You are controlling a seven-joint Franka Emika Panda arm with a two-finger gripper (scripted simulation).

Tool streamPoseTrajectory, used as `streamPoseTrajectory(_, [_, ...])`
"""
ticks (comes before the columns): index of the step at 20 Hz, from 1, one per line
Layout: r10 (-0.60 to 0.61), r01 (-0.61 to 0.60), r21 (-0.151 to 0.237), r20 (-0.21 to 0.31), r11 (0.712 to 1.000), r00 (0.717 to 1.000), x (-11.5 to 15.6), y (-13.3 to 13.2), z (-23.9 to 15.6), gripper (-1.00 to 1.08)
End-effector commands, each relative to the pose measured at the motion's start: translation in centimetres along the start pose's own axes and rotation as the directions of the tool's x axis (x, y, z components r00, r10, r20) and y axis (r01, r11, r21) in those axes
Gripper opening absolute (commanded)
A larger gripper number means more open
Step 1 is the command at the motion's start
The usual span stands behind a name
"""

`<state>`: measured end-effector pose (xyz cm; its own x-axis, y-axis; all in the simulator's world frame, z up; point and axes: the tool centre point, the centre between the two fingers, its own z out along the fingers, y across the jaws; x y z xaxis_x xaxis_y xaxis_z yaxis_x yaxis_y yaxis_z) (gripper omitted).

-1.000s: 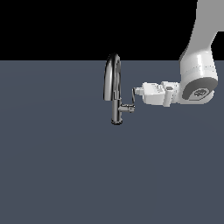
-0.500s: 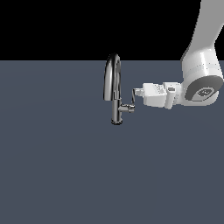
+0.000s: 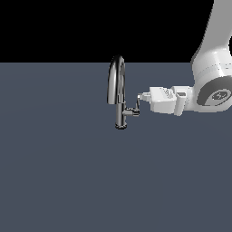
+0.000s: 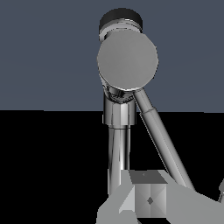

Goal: Turn on the faucet by rotating a designated handle.

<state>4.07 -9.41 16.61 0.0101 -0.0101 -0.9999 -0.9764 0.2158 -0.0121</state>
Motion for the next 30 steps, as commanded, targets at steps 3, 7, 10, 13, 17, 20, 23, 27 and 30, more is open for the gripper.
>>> streamPoseTrajectory(3, [0.0, 0.0, -0.001, 0.001, 1.0, 1.0, 0.2, 0.6, 0.0, -1.0])
streamPoseTrajectory(7, [0.001, -0.001, -0.004, 0.003, 1.0, 1.0, 1.1, 2.0, 0.1, -1.0])
streamPoseTrajectory(10, [0.001, -0.001, -0.007, 0.004, 1.0, 1.0, 1.9, 3.2, 0.3, -1.0])
streamPoseTrajectory(13, [0.002, -0.002, -0.01, 0.006, 1.0, 1.0, 2.6, 4.4, 0.4, -1.0])
streamPoseTrajectory(17, [0.002, -0.002, -0.014, 0.008, 1.0, 1.0, 3.7, 6.0, 0.5, -1.0])
streamPoseTrajectory(20, [-0.019, 0.019, 0.002, 0.0, 1.0, 1.0, 3.2, 4.9, -0.2, -1.0])
streamPoseTrajectory(23, [-0.013, 0.013, -0.002, 0.002, 1.0, 1.0, 5.1, 5.4, 0.0, -1.0])
streamPoseTrajectory(27, [-0.006, 0.006, -0.008, 0.005, 1.0, 1.0, 7.5, 6.0, 0.3, -1.0])
streamPoseTrajectory(30, [0.0, 0.001, -0.012, 0.007, 1.0, 1.0, 9.2, 6.4, 0.5, -1.0])
